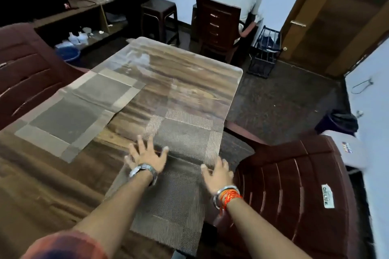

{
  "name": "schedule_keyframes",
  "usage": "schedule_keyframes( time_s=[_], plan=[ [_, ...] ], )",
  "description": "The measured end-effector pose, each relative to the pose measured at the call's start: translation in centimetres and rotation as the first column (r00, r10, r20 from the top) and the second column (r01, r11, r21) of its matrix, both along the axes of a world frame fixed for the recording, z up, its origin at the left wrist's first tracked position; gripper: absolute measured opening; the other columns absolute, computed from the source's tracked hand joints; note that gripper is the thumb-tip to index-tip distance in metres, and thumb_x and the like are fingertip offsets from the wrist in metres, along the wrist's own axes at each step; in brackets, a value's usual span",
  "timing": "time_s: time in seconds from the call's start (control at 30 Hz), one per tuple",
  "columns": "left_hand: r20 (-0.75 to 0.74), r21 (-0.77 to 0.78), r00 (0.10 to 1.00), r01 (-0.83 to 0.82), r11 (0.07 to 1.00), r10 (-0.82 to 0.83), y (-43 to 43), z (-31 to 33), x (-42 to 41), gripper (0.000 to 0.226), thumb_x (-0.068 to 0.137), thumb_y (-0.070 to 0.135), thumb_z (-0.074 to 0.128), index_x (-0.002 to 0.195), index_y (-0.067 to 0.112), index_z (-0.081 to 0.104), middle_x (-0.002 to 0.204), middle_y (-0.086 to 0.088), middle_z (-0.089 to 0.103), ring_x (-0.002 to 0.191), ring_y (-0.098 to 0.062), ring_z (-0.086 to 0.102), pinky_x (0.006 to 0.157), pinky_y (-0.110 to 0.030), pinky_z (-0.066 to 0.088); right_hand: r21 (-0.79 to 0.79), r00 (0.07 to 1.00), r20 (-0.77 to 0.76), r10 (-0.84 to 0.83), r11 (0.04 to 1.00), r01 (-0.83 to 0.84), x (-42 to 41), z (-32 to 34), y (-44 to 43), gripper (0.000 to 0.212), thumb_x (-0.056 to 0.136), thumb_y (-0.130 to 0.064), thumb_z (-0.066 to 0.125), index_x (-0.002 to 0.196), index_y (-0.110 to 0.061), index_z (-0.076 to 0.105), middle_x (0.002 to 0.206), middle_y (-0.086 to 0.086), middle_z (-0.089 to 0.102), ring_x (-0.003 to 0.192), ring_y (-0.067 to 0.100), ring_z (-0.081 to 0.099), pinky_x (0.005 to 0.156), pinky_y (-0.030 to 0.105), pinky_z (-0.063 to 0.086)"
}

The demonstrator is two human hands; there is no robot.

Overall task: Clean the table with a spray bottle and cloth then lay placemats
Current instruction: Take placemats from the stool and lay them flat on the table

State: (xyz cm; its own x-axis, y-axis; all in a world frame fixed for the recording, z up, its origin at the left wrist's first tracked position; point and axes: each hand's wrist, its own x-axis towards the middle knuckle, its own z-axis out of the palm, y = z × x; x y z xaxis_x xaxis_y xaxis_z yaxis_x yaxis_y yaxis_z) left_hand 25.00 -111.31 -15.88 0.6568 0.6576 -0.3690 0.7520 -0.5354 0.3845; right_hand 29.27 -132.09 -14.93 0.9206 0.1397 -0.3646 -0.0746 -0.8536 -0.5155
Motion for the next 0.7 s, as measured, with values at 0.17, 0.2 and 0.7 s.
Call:
schedule_keyframes(
  time_s=[0.17,0.2,0.7],
  plan=[
    [-0.167,-0.033,0.978,0.124,0.992,-0.128,-3.1,-2.7,0.8,0.079,0.085,0.081,0.027,0.153,0.050,0.004,0.165,0.002,-0.020,0.150,-0.032,-0.020,0.116,-0.061,-0.004,-0.265,0.895,0.008,0.446,0.864,-0.428,-1.3,-2.3,2.2,0.067,0.093,-0.054,0.036,0.150,-0.039,0.003,0.160,0.000,-0.011,0.145,0.032,-0.004,0.115,0.052,0.008],
    [-0.191,-0.024,0.972,0.132,0.991,-0.135,-3.4,-2.9,1.1,0.080,0.083,0.083,0.025,0.153,0.051,0.001,0.164,0.001,-0.022,0.149,-0.032,-0.022,0.116,-0.062,-0.005,-0.278,0.875,-0.020,0.484,0.837,-0.470,-1.6,-2.9,2.4,0.067,0.094,-0.054,0.034,0.149,-0.041,-0.002,0.159,-0.002,-0.015,0.145,0.031,-0.009,0.115,0.053,0.003],
    [-0.224,0.040,0.962,0.168,0.985,-0.155,-1.6,-3.9,5.8,0.097,0.065,0.098,0.018,0.147,0.058,-0.014,0.161,0.002,-0.031,0.147,-0.034,-0.027,0.111,-0.069,-0.011,-0.339,0.845,0.055,0.532,0.806,-0.486,2.5,-5.8,3.8,0.074,0.079,-0.064,-0.002,0.148,-0.038,-0.013,0.156,0.004,-0.023,0.141,0.032,-0.025,0.113,0.046,-0.018]
  ],
)
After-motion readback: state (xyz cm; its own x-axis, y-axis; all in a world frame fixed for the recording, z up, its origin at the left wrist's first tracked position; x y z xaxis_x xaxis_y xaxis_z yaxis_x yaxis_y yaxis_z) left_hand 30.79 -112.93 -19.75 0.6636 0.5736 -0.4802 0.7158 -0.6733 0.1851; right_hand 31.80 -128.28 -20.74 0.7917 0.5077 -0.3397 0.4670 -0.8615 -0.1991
